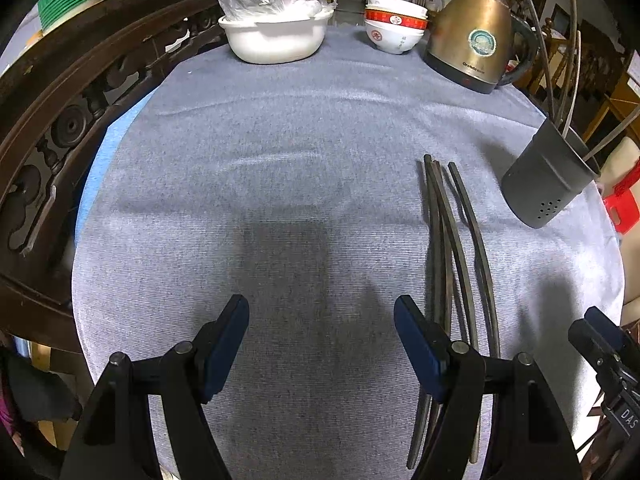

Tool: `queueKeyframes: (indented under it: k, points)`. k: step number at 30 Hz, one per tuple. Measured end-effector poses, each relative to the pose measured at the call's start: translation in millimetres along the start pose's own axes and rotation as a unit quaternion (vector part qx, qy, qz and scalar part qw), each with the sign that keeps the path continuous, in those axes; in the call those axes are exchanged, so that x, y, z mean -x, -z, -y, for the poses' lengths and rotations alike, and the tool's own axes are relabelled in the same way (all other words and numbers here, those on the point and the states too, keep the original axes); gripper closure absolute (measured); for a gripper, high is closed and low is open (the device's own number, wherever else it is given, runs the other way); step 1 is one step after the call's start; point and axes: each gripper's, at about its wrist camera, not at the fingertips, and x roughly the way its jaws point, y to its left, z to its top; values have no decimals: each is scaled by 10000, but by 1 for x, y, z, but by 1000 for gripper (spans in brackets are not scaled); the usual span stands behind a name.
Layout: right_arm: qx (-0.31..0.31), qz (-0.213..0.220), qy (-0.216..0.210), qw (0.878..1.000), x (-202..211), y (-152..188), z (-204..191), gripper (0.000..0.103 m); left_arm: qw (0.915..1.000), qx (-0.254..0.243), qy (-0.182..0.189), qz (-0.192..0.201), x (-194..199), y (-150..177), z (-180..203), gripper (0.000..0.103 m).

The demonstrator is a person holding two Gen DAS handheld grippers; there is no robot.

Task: Organize utensils
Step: 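Move both tools back down over the remaining dark chopsticks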

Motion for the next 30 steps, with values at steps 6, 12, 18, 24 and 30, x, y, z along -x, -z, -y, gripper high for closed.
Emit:
queueKeyframes:
  k: [6, 12, 18, 24, 30]
  points:
    - [43, -32, 11, 10000, -2, -1, -4, 30, 10000, 1, -6, -12, -2, 0, -1, 27]
    - [106, -115, -11, 9999, -5, -3, -8, 30, 10000, 13, 34, -60, -3, 1, -5, 27]
    - [247, -468, -177, 9984, -18, -11, -20, 30, 9998, 50, 108, -165, -5, 5, -10, 27]
    - [527, -774, -177, 9954, -46, -28, -46, 53, 9996, 136, 173, -194, -4, 8, -17, 27]
    - [595, -982, -198, 9932, -72, -45, -64, 64, 9991, 213, 275, -251, -6, 9, -23, 27]
